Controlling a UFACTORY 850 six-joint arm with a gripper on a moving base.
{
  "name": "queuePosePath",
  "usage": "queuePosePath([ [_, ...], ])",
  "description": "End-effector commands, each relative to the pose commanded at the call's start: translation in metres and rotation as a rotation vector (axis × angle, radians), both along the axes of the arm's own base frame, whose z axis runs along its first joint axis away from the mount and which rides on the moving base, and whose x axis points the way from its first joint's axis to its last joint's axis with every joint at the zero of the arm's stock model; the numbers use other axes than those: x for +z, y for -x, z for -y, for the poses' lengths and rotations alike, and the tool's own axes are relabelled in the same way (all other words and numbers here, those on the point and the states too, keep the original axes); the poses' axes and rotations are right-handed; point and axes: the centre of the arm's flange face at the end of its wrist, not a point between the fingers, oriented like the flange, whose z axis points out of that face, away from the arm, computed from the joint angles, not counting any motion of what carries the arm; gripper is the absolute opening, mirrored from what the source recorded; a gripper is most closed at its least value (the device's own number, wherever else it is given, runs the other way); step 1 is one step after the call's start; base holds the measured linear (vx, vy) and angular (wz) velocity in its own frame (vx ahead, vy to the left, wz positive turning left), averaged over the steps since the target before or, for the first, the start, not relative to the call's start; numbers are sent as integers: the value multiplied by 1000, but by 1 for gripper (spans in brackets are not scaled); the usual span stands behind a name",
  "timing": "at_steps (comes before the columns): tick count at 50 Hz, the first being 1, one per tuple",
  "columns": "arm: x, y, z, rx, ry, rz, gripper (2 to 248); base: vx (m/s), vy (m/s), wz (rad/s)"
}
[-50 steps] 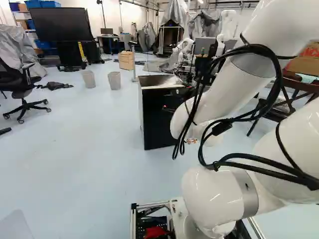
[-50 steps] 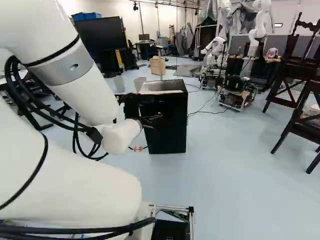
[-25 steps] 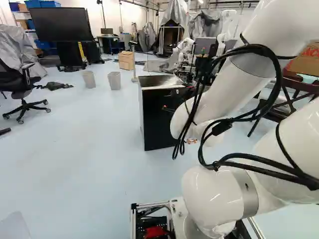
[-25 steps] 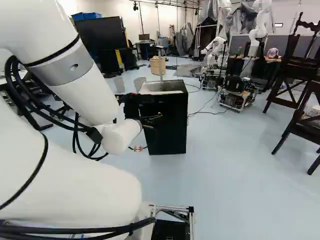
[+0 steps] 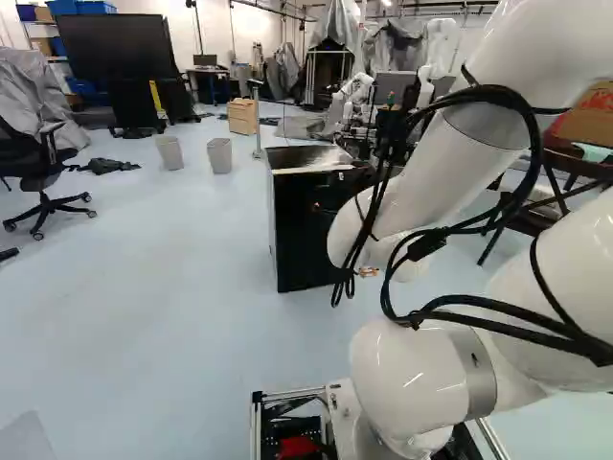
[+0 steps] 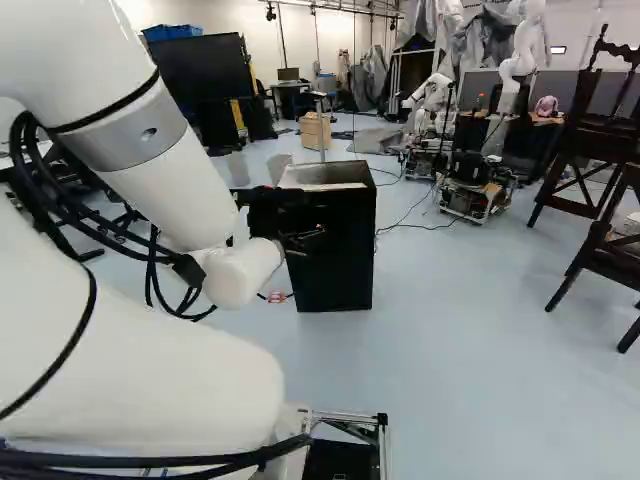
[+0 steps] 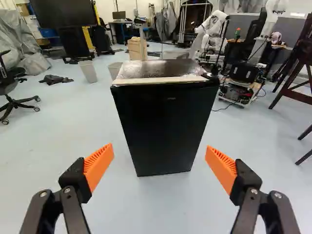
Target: Grab a drink from the fridge
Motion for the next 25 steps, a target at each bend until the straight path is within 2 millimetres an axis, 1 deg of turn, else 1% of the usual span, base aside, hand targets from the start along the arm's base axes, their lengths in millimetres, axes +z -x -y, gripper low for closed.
queuePosePath([
  [13, 0, 0, 0, 0, 0, 0, 247, 75, 3, -21],
  [25, 0, 0, 0, 0, 0, 0, 247, 81, 38, -27],
])
